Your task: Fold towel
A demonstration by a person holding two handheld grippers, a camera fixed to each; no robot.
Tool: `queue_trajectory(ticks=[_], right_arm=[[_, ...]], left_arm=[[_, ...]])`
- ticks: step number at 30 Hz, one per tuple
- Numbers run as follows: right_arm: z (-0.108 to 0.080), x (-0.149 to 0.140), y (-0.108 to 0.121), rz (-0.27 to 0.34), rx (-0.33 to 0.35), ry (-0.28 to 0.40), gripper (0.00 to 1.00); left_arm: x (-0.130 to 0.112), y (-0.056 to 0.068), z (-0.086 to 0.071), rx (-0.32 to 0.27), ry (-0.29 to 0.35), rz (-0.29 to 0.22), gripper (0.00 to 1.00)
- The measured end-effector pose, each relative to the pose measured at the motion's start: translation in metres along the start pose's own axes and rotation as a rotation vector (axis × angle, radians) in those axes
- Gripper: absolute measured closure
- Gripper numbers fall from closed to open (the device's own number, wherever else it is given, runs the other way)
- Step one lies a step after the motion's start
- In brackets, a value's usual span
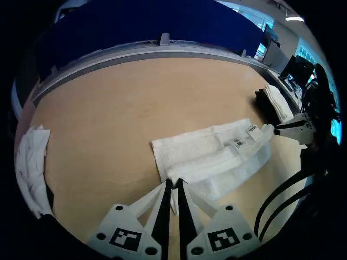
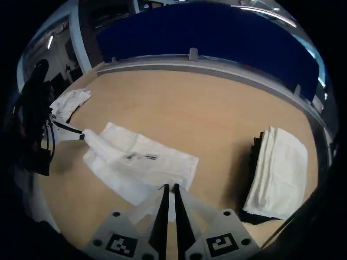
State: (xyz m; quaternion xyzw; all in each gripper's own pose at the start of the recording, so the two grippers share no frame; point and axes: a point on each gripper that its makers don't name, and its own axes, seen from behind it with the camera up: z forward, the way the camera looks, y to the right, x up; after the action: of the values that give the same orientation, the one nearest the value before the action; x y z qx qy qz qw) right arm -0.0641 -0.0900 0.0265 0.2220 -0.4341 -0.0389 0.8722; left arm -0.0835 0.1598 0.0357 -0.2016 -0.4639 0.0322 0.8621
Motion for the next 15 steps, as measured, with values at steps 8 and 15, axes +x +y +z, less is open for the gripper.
queue_trajectory(ticks=[8,15], right_arm=[[0.009,0.001,0.004,0.021,-0.01,-0.003,0.92],[0.016,0.0,0.008,0.024,-0.024,-0.012,0.91]], left_arm=[[0.001,-0.006,0.01,0.002,-0.016,-0.002,0.89],[0.0,-0.009,0.019,0.011,-0.035,-0.007,0.89]])
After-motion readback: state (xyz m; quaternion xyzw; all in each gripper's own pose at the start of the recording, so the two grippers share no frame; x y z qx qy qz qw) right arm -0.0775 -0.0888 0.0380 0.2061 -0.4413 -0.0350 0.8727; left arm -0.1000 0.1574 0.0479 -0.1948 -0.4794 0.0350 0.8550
